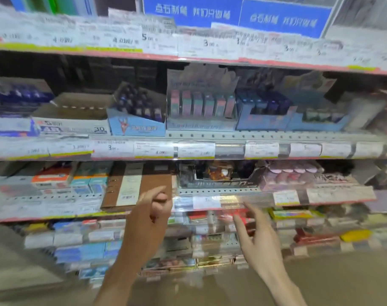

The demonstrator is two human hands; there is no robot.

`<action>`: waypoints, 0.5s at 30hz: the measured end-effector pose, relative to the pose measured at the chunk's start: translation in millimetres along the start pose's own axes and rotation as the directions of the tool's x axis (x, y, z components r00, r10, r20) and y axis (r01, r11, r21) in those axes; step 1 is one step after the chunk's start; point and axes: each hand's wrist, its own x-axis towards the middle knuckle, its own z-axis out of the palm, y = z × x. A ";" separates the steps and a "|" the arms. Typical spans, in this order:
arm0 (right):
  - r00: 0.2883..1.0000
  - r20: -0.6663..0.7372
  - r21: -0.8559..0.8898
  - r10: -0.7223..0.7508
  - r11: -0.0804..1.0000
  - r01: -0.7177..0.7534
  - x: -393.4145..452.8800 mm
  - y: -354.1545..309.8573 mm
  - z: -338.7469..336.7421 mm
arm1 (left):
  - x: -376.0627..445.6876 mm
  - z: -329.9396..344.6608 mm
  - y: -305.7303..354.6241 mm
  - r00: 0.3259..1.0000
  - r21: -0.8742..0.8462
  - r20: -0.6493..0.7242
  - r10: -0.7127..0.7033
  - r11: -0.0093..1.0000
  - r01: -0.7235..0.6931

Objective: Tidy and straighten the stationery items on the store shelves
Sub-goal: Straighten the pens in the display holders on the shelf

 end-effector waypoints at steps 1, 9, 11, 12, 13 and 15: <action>1.000 0.021 -0.005 0.013 1.000 -0.013 -0.4 1.1 1.4 | -4.4 -0.2 -2.3 1.000 0.003 -0.010 -0.019 1.000 0.019; 0.994 0.069 0.141 0.089 0.985 -0.098 20.5 11.4 17.6 | -13.9 -5.0 -5.3 0.942 -0.028 -0.095 -0.322 0.947 0.321; 0.998 0.049 0.194 0.047 0.979 -0.056 26.8 7.8 26.6 | -13.6 -12.9 -1.7 0.926 -0.084 -0.105 -0.364 0.931 0.356; 0.998 0.049 0.199 0.036 0.979 -0.045 29.3 4.2 30.7 | -13.0 -17.5 -0.9 0.923 -0.094 -0.123 -0.366 0.930 0.356; 0.998 0.058 0.204 0.021 0.978 -0.032 31.6 -0.1 35.3 | -12.0 -22.7 -2.1 0.921 -0.099 -0.147 -0.360 0.932 0.349; 0.996 0.086 0.214 0.004 0.977 -0.023 35.0 -10.4 41.8 | -9.5 -34.1 -4.7 0.913 -0.109 -0.197 -0.357 0.933 0.342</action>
